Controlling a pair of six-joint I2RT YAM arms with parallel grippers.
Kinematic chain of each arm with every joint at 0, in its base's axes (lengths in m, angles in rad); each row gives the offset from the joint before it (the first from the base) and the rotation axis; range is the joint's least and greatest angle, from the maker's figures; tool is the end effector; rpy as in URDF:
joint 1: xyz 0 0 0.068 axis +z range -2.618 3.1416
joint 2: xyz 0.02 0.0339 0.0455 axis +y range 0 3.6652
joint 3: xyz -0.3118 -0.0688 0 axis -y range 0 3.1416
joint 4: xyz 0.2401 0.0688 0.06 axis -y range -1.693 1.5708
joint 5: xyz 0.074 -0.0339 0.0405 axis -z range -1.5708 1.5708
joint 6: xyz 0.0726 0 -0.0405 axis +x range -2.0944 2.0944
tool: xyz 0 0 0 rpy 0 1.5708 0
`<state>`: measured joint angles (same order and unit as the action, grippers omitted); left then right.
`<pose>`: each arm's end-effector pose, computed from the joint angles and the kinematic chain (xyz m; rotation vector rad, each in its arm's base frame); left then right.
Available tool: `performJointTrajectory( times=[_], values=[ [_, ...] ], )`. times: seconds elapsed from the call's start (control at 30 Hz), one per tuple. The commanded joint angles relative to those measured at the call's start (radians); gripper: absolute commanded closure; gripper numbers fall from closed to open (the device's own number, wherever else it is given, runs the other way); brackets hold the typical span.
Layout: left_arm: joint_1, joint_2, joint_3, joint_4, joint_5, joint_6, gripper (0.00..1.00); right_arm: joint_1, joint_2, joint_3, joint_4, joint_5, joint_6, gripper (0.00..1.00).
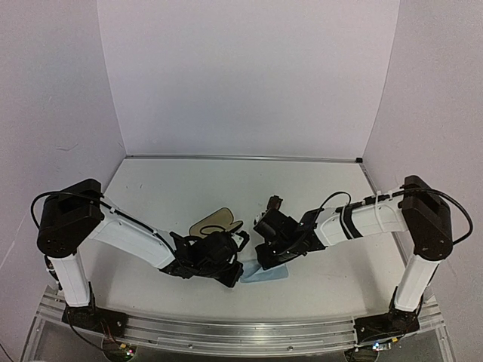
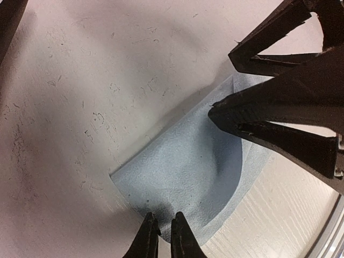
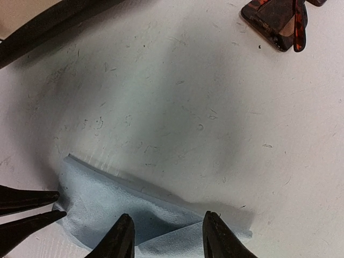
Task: Organize the sunglasses
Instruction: Fold the glasses cleaning cloth at the center of the board.
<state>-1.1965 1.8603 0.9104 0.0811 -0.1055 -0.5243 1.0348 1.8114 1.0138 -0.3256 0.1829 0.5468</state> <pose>0.1504 -0.3620 0.1403 0.7908 2.4123 -0.6172 0.1992 0.3095 0.1553 -0.5948 2.6212 0.2615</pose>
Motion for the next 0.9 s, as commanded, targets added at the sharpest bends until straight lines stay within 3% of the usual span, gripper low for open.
performJointTrajectory(
  times=[0.0,0.87],
  values=[
    [0.005,-0.009,0.007,0.026,0.009,-0.008,0.91,0.005,-0.009,0.032,0.005,0.028,0.003,0.56],
    [0.005,-0.01,-0.001,0.029,0.015,-0.011,0.91,0.001,0.023,-0.015,-0.018,0.062,0.014,0.56]
  ],
)
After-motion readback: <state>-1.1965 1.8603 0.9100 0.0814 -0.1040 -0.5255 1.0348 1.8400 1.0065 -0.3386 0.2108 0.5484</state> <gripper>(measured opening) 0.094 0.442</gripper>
